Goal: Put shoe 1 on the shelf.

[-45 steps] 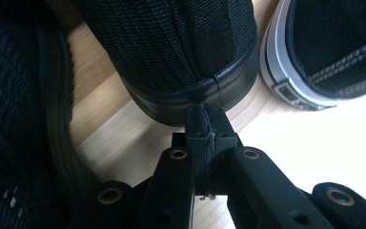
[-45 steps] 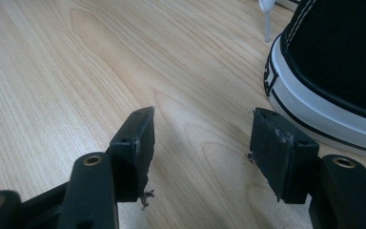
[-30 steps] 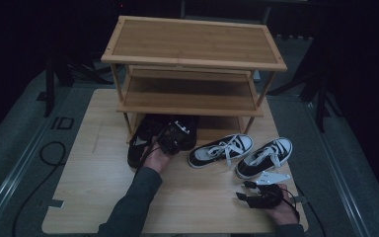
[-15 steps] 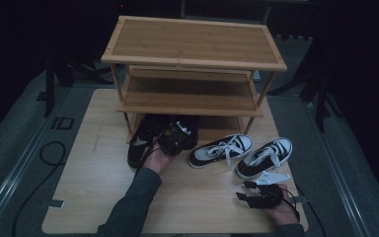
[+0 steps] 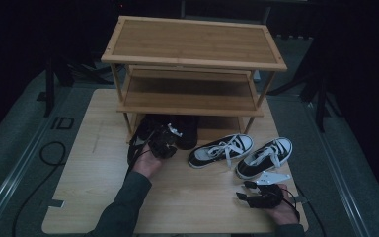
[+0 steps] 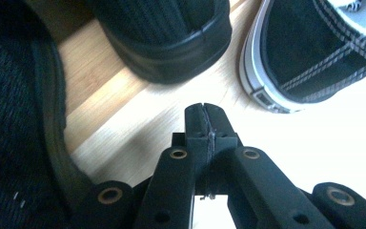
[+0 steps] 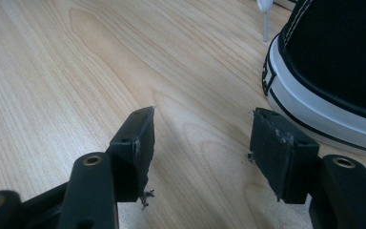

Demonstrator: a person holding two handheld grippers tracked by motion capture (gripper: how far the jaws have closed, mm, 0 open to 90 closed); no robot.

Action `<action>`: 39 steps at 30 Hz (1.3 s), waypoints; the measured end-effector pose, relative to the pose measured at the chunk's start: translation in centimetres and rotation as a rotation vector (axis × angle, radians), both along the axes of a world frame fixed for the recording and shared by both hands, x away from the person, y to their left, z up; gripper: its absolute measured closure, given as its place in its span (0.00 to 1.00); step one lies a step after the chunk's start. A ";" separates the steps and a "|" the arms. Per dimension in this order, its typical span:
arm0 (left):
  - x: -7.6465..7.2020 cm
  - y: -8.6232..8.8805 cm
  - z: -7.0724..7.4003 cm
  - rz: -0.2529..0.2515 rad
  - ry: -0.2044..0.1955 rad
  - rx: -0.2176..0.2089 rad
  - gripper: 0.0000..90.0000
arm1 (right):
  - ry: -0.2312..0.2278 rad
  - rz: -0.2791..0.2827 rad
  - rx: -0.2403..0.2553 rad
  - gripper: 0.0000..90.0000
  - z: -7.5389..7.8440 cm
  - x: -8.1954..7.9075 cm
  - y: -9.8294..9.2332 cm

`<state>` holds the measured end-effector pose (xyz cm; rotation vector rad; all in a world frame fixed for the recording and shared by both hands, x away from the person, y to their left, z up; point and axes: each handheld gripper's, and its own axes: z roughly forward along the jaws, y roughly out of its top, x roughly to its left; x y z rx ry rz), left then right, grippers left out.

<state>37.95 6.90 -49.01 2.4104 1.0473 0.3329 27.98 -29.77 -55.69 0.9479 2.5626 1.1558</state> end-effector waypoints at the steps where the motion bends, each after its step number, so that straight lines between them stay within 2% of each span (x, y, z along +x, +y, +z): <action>1: -0.3 0.4 0.0 0.004 -0.001 -0.003 1.00 | -0.001 0.000 -0.001 0.45 0.0 0.0 0.0; 8: -1.1 1.5 0.0 0.011 0.004 -0.014 1.00 | -0.001 -0.003 0.000 0.45 0.0 0.0 0.0; 13: -2.0 2.6 0.0 0.007 0.009 -0.006 1.00 | -0.001 -0.005 -0.001 0.45 0.0 0.0 0.0; 22: -3.7 4.1 0.3 0.006 -0.008 0.008 0.99 | 0.000 -0.005 -0.001 0.45 0.0 0.0 -0.1; 23: -4.2 4.6 0.1 0.012 0.005 -0.006 0.99 | 0.000 -0.005 0.000 0.45 0.0 0.0 -0.1; 26: -4.6 4.9 -0.1 0.012 0.007 0.006 0.99 | -0.001 -0.005 0.000 0.45 0.0 0.0 -0.1; 29: -5.5 6.4 -0.5 0.032 0.015 0.015 1.00 | -0.001 -0.006 0.000 0.45 0.0 0.0 0.0; 31: -5.6 6.6 -0.6 0.038 0.014 0.017 1.00 | -0.001 -0.006 0.000 0.45 0.0 0.0 0.0; 32: -5.9 7.4 -0.7 0.055 0.020 0.018 1.00 | -0.001 -0.006 0.000 0.45 0.0 0.0 0.0; 39: -6.5 8.9 -1.1 0.091 0.033 0.024 1.00 | -0.001 -0.006 -0.001 0.45 0.0 -0.1 0.0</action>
